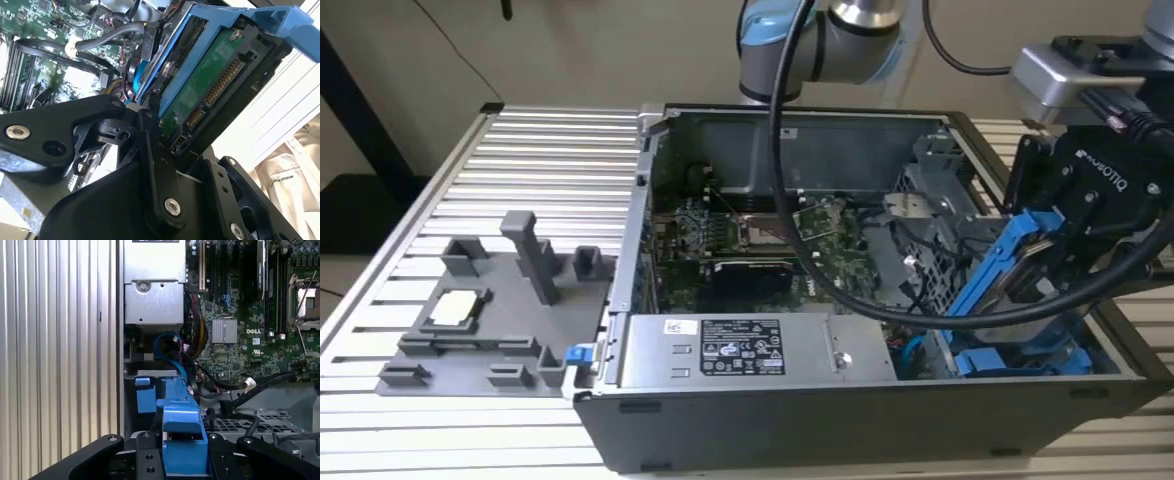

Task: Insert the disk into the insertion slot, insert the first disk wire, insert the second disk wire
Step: 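Insert the disk into the insertion slot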

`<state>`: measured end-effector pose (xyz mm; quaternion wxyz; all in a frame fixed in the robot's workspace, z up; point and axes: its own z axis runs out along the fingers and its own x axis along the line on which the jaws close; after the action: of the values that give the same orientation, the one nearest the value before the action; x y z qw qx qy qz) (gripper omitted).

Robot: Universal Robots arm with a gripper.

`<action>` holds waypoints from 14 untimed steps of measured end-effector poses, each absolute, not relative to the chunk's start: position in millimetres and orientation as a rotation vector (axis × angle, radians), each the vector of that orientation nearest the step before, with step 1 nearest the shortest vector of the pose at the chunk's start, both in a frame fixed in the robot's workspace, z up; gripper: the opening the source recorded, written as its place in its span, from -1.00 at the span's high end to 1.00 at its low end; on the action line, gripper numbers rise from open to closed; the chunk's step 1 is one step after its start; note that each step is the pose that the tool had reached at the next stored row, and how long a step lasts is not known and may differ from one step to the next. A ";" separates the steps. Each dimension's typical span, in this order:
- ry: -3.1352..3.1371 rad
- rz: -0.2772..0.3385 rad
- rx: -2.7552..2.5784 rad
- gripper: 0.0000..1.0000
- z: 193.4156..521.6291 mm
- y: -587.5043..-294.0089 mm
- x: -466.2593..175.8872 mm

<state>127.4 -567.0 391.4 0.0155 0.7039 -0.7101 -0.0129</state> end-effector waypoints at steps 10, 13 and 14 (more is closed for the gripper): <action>-2.205 -0.040 2.194 0.35 374.6 -566.9 127.4; -2.204 -0.040 2.195 0.35 372.9 -567.0 127.3; -2.204 -0.040 2.195 0.35 372.3 -566.9 127.3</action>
<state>127.3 -566.9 372.3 0.0154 0.7054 -0.7085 -0.0129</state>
